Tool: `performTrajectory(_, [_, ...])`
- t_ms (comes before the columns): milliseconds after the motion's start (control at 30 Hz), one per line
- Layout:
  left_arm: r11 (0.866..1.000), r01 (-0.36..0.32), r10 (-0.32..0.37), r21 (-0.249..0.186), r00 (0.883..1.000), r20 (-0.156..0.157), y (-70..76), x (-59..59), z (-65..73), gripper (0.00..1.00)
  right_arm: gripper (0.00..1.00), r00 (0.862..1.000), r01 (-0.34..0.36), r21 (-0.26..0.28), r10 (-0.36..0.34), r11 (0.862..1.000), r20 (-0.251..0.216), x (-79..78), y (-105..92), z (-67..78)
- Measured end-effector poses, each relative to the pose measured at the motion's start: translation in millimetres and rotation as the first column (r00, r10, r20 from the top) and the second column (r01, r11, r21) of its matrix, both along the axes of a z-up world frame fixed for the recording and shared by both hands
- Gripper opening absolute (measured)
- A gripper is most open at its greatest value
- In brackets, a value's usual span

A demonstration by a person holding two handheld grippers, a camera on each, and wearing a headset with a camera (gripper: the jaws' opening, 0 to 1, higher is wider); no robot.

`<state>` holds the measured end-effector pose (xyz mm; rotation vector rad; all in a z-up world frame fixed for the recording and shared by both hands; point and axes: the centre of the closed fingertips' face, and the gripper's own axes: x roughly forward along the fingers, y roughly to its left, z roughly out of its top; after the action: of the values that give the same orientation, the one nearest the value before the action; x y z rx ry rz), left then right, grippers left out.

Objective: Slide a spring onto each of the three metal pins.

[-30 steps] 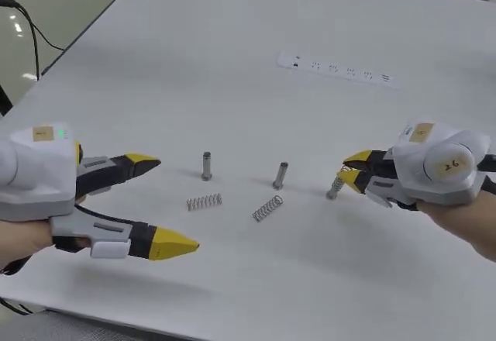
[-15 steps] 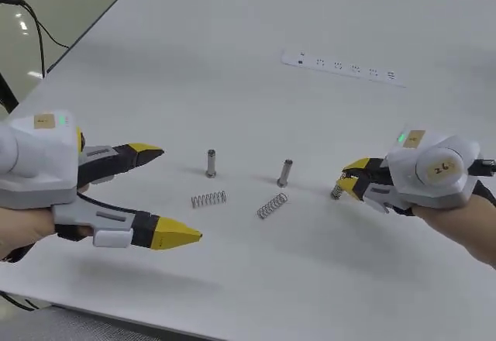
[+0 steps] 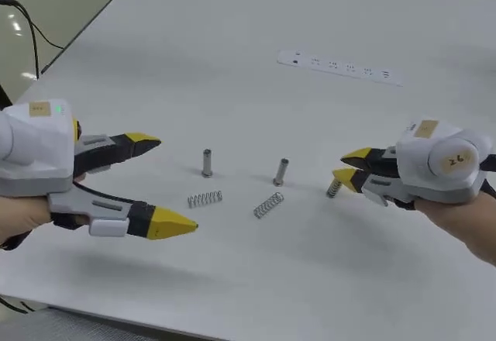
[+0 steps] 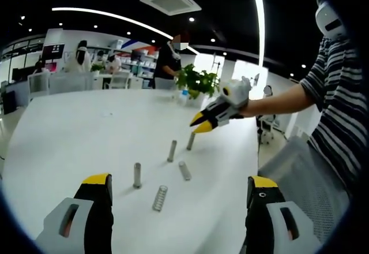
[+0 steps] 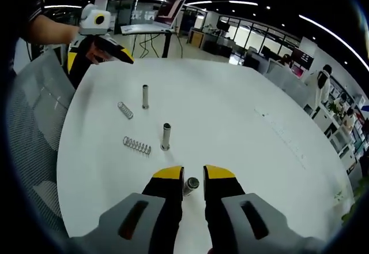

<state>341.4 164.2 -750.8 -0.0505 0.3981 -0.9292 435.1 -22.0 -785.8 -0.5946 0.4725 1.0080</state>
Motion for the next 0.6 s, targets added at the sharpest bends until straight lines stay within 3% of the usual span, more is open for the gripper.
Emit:
performTrajectory(233, [1.000, 0.009, -0.009, 0.004, 1.000, 0.001, -0.4, 0.8, -0.2, 0.94, 0.11, 0.999, -0.037, 0.011, 0.037, 0.999, 0.006, -12.0, 9.6, 6.9])
performTrajectory(600, [1.000, 0.006, -0.006, 0.006, 1.000, -0.002, 2.9, 0.7, -0.6, 0.93, 0.11, 0.986, -0.165, -0.045, 0.166, 0.985, 0.006, -37.4, 32.2, 0.1])
